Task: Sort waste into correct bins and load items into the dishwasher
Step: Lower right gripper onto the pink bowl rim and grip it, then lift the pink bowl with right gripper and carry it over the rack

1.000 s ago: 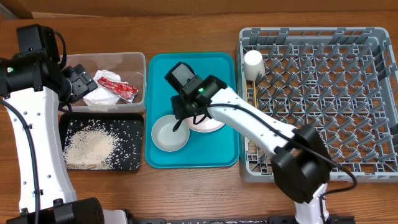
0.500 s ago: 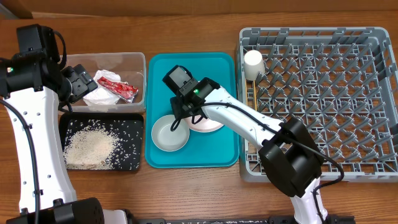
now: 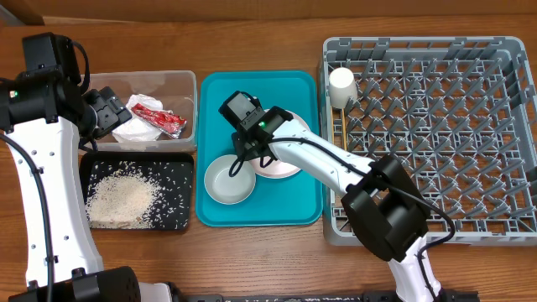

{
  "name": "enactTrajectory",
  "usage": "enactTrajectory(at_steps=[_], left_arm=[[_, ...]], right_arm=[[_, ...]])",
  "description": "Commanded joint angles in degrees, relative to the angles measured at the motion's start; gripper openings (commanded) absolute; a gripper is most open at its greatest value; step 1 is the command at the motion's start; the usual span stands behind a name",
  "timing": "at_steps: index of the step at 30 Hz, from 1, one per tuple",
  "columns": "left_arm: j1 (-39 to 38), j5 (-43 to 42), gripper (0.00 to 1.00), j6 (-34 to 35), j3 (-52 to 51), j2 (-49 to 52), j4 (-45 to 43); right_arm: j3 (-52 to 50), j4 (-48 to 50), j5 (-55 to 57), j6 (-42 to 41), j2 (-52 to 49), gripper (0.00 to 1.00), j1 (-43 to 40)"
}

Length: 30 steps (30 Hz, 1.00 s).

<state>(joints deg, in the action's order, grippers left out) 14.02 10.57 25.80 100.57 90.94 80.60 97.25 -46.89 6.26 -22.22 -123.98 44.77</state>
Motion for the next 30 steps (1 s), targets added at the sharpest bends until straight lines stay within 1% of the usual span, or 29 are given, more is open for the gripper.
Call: enactTrajectory(at_steps=[1, 4, 5, 6, 7, 11, 13, 15, 18, 21, 25, 26, 30], left_arm=[[0.2, 0.3, 1.0, 0.1, 0.8, 0.2, 0.0], [0.2, 0.3, 1.0, 0.1, 0.8, 0.2, 0.0], [0.2, 0.3, 1.0, 0.1, 0.8, 0.2, 0.0], [0.2, 0.3, 1.0, 0.1, 0.8, 0.2, 0.0], [0.2, 0.3, 1.0, 0.1, 0.8, 0.2, 0.0], [0.2, 0.3, 1.0, 0.1, 0.8, 0.2, 0.0], [0.2, 0.3, 1.0, 0.2, 0.8, 0.2, 0.0], [0.2, 0.3, 1.0, 0.2, 0.8, 0.2, 0.0], [0.2, 0.3, 1.0, 0.2, 0.8, 0.2, 0.0], [0.2, 0.3, 1.0, 0.2, 0.8, 0.2, 0.0], [0.2, 0.3, 1.0, 0.2, 0.8, 0.2, 0.0], [0.2, 0.3, 1.0, 0.2, 0.8, 0.2, 0.0], [0.2, 0.3, 1.0, 0.1, 0.8, 0.2, 0.0]], right_arm=[[0.2, 0.5, 0.8, 0.1, -0.3, 0.19, 0.3], [0.2, -0.6, 0.8, 0.1, -0.3, 0.18, 0.1], [0.2, -0.8, 0.8, 0.1, -0.3, 0.15, 0.1], [0.2, -1.0, 0.8, 0.1, -0.3, 0.09, -0.1], [0.2, -1.0, 0.8, 0.1, -0.3, 0.08, -0.1], [1.8, -1.2, -0.1, 0.1, 0.0, 0.07, -0.2], [3.7, -2.1, -1.9, 0.1, 0.6, 0.04, -0.5], [6.6, -3.6, -4.6, 0.1, 1.9, 0.04, -1.0], [13.0, -7.8, -9.9, 0.2, 5.6, 0.04, -2.4], [15.7, -10.2, -13.1, 0.4, 10.1, 0.04, -4.7], [15.8, -12.5, -23.5, 3.2, 16.2, 0.04, -10.6], [15.8, -13.5, -28.2, 3.9, 17.3, 0.04, -12.9], [15.7, -17.0, -54.9, 10.4, 18.9, 0.04, -23.5]])
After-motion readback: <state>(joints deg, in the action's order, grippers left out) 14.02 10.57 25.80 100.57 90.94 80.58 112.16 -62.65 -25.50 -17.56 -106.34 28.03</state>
